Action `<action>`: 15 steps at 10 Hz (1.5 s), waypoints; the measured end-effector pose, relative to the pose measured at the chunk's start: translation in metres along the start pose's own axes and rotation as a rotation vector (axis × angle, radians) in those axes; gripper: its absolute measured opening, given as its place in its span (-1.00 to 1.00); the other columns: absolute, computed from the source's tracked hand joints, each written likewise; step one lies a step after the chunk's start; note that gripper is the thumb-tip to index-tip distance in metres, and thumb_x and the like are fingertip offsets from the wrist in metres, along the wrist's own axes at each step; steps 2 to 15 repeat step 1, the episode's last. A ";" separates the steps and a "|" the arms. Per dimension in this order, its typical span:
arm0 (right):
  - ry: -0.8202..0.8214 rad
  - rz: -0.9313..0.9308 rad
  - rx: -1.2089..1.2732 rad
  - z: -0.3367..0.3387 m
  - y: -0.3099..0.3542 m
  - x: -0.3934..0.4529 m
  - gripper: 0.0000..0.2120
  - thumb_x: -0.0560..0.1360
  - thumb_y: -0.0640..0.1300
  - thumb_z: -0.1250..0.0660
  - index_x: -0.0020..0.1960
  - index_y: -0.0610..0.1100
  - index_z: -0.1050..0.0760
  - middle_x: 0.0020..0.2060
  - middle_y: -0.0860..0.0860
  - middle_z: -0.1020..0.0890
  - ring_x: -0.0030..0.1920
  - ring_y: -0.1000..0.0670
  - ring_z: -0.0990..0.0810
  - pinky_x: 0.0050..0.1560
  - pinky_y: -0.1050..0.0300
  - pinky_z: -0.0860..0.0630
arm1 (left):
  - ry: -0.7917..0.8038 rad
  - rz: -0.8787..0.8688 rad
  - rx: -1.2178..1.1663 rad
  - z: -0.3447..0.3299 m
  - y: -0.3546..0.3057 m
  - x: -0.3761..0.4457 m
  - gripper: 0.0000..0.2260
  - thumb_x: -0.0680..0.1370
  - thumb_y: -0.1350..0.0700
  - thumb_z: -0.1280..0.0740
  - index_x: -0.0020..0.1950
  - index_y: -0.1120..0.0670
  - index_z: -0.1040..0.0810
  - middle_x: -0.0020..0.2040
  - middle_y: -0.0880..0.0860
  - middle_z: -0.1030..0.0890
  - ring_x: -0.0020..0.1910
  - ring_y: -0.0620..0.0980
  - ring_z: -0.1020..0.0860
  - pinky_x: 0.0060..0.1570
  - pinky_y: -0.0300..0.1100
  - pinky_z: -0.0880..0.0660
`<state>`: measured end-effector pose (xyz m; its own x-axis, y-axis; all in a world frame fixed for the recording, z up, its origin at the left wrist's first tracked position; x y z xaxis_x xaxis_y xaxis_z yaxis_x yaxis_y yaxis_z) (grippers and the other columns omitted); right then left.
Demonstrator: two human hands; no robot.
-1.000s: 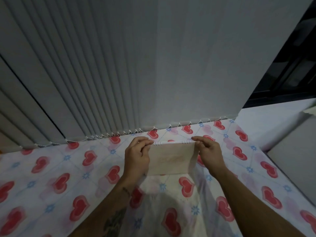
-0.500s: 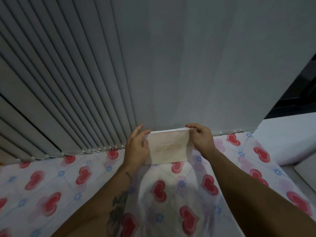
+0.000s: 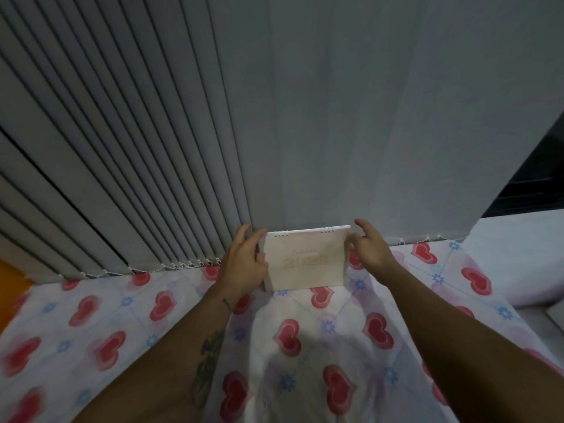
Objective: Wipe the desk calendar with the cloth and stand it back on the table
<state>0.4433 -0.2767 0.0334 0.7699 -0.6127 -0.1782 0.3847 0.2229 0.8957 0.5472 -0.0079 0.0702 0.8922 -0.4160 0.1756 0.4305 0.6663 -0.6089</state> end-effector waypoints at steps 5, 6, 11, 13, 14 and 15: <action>-0.048 0.012 -0.028 0.013 0.001 -0.010 -0.54 0.60 -0.02 -0.18 0.48 0.00 -0.26 0.38 -0.12 -0.45 0.16 -0.13 -0.53 0.04 0.08 -0.45 | -0.031 -0.035 0.078 0.014 -0.001 -0.012 -0.51 0.52 0.23 -0.26 0.45 -0.03 -0.40 0.55 0.02 -0.23 0.44 0.08 -0.31 0.37 -0.02 -0.36; -0.048 0.012 -0.028 0.013 0.001 -0.010 -0.54 0.60 -0.02 -0.18 0.48 0.00 -0.26 0.38 -0.12 -0.45 0.16 -0.13 -0.53 0.04 0.08 -0.45 | -0.031 -0.035 0.078 0.014 -0.001 -0.012 -0.51 0.52 0.23 -0.26 0.45 -0.03 -0.40 0.55 0.02 -0.23 0.44 0.08 -0.31 0.37 -0.02 -0.36; -0.048 0.012 -0.028 0.013 0.001 -0.010 -0.54 0.60 -0.02 -0.18 0.48 0.00 -0.26 0.38 -0.12 -0.45 0.16 -0.13 -0.53 0.04 0.08 -0.45 | -0.031 -0.035 0.078 0.014 -0.001 -0.012 -0.51 0.52 0.23 -0.26 0.45 -0.03 -0.40 0.55 0.02 -0.23 0.44 0.08 -0.31 0.37 -0.02 -0.36; -0.048 0.012 -0.028 0.013 0.001 -0.010 -0.54 0.60 -0.02 -0.18 0.48 0.00 -0.26 0.38 -0.12 -0.45 0.16 -0.13 -0.53 0.04 0.08 -0.45 | -0.031 -0.035 0.078 0.014 -0.001 -0.012 -0.51 0.52 0.23 -0.26 0.45 -0.03 -0.40 0.55 0.02 -0.23 0.44 0.08 -0.31 0.37 -0.02 -0.36; -0.048 0.012 -0.028 0.013 0.001 -0.010 -0.54 0.60 -0.02 -0.18 0.48 0.00 -0.26 0.38 -0.12 -0.45 0.16 -0.13 -0.53 0.04 0.08 -0.45 | -0.031 -0.035 0.078 0.014 -0.001 -0.012 -0.51 0.52 0.23 -0.26 0.45 -0.03 -0.40 0.55 0.02 -0.23 0.44 0.08 -0.31 0.37 -0.02 -0.36; -0.048 0.012 -0.028 0.013 0.001 -0.010 -0.54 0.60 -0.02 -0.18 0.48 0.00 -0.26 0.38 -0.12 -0.45 0.16 -0.13 -0.53 0.04 0.08 -0.45 | -0.031 -0.035 0.078 0.014 -0.001 -0.012 -0.51 0.52 0.23 -0.26 0.45 -0.03 -0.40 0.55 0.02 -0.23 0.44 0.08 -0.31 0.37 -0.02 -0.36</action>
Point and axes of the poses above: each hand's wrist, its own x-axis towards the middle knuckle, its own z-axis out of the back of the hand, y = z × x, the point moved 9 cm from there along x, towards the middle knuckle
